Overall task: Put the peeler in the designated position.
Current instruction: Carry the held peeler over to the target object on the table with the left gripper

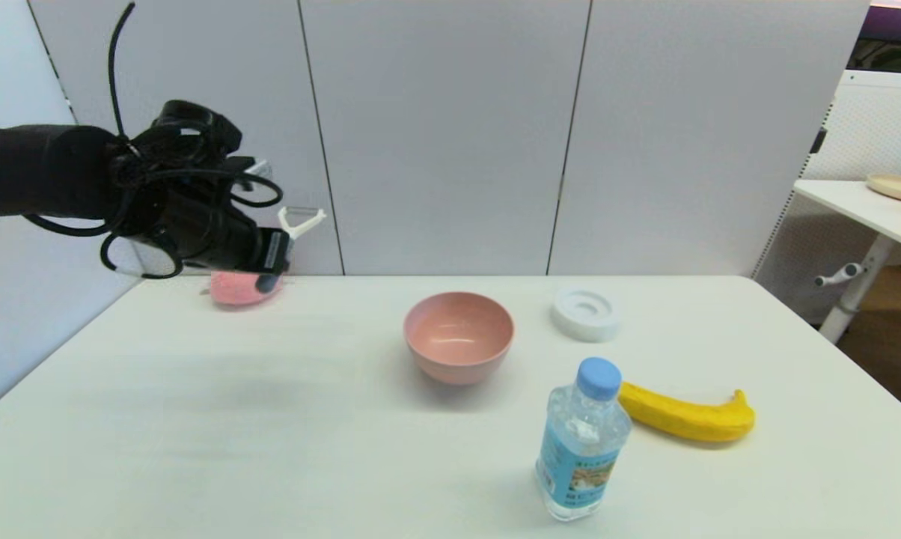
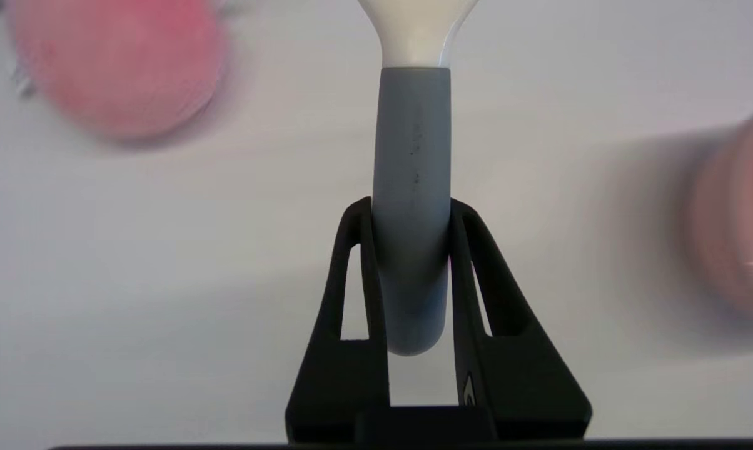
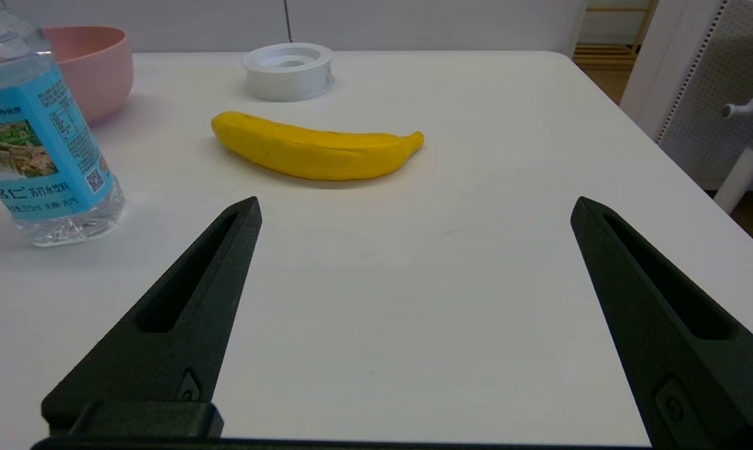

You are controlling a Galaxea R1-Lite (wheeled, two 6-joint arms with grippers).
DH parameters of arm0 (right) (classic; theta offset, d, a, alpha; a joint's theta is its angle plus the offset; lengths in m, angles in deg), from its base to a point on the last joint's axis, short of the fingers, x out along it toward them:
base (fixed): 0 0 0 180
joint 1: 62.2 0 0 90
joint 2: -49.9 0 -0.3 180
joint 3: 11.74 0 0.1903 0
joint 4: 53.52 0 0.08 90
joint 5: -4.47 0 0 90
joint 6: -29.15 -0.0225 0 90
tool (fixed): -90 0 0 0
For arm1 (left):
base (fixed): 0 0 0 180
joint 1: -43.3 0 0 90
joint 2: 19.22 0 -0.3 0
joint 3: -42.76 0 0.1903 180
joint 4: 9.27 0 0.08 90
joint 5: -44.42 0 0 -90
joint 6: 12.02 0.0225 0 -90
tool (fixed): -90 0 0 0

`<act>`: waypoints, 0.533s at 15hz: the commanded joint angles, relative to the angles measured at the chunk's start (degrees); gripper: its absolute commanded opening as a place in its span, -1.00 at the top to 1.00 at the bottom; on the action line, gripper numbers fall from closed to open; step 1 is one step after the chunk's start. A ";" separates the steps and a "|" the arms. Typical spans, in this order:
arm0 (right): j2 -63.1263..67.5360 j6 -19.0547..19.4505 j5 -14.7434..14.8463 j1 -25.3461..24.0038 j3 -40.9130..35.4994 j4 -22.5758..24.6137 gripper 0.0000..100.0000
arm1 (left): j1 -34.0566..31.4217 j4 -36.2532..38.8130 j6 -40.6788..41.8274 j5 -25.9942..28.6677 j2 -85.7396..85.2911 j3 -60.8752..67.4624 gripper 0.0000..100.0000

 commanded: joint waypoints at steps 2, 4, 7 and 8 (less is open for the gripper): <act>0.07 0.01 0.04 -0.02 0.00 0.02 -1.00 | 9.29 -2.20 -9.38 -0.59 2.69 -2.19 1.00; 0.07 0.01 0.04 -0.02 0.00 0.02 -1.00 | 9.38 -5.37 -9.47 -0.68 4.28 -1.92 1.00; 0.07 0.01 0.04 -0.02 0.00 0.02 -1.00 | 9.47 -5.72 -9.82 -0.42 7.09 -1.05 1.00; 0.07 0.01 -0.05 -0.02 0.00 0.02 -1.00 | 9.55 -5.81 -10.61 -0.33 7.70 -0.78 1.00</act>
